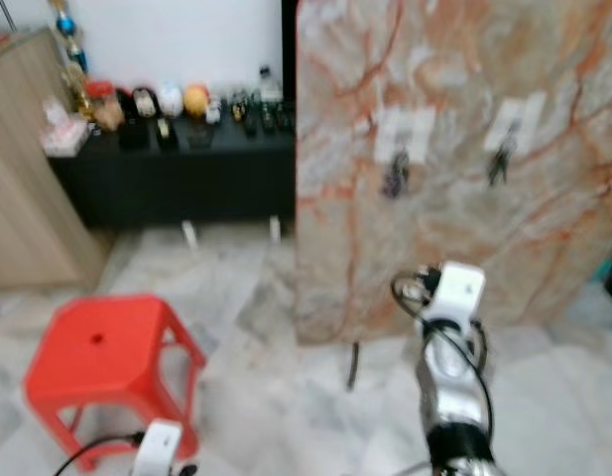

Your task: Hang keys on a hook

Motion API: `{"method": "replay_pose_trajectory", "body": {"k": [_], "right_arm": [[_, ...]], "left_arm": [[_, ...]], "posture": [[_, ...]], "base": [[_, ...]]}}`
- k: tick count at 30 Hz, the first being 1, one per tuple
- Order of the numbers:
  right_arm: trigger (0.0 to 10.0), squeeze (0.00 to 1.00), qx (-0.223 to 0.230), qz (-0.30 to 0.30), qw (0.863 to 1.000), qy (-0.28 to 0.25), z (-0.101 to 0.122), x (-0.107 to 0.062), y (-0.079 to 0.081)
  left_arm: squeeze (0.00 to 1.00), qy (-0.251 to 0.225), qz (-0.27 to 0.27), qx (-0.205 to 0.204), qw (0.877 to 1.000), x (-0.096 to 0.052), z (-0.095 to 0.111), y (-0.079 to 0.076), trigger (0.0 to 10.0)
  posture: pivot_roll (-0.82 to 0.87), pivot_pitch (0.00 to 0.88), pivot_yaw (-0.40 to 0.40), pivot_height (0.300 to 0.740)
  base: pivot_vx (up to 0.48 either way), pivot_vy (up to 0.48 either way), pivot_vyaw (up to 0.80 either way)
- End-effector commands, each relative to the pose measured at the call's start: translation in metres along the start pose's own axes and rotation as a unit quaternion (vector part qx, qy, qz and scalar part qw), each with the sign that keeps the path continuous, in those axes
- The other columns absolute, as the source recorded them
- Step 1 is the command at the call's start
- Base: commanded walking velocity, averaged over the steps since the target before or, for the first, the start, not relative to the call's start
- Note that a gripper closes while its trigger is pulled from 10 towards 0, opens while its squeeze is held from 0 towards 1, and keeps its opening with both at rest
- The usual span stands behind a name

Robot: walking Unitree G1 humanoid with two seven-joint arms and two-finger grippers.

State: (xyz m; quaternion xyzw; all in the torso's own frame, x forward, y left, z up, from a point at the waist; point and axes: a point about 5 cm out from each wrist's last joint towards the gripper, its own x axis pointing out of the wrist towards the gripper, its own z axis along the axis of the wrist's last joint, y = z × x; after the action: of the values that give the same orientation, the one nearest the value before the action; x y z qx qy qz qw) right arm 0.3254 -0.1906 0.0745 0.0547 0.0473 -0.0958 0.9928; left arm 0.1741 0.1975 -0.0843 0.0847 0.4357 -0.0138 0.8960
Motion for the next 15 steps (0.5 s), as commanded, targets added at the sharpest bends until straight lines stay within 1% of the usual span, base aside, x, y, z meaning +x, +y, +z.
{"method": "replay_pose_trajectory", "body": {"k": [1, 4, 9, 15], "right_arm": [[10.0, 0.0, -0.002, -0.014, 1.0, 0.004, 0.001, 0.002, -0.008], [10.0, 0.0, -0.001, -0.019, 1.0, 0.003, 0.002, 0.002, -0.009], [10.0, 0.0, -0.001, -0.042, 0.999, 0.004, 0.001, 0.003, -0.015], [10.0, 0.0, -0.005, -0.061, 0.998, -0.012, 0.008, 0.005, -0.02]], "left_arm": [[0.0, -0.009, 0.0, -0.004, 1.0, 0.002, 0.007, -0.002, 10.0], [0.0, -0.011, 0.002, -0.008, 1.0, 0.002, 0.008, -0.001, 10.0], [0.0, -0.014, 0.002, -0.013, 1.0, 0.002, 0.01, -0.001, 10.0], [0.0, -0.017, 0.0, -0.019, 1.0, 0.003, 0.011, -0.002, 10.0]], "posture": [[-0.04, 0.0, -0.014, 0.74], [-0.04, 0.0, -0.011, 0.74], [-0.05, 0.0, -0.005, 0.74], [-0.06, 0.0, 0.004, 0.74]], "base": [[0.0, -0.472, 0.0], [0.0, -0.472, 0.0], [0.0, -0.471, 0.0], [0.0, -0.471, 0.0]]}}
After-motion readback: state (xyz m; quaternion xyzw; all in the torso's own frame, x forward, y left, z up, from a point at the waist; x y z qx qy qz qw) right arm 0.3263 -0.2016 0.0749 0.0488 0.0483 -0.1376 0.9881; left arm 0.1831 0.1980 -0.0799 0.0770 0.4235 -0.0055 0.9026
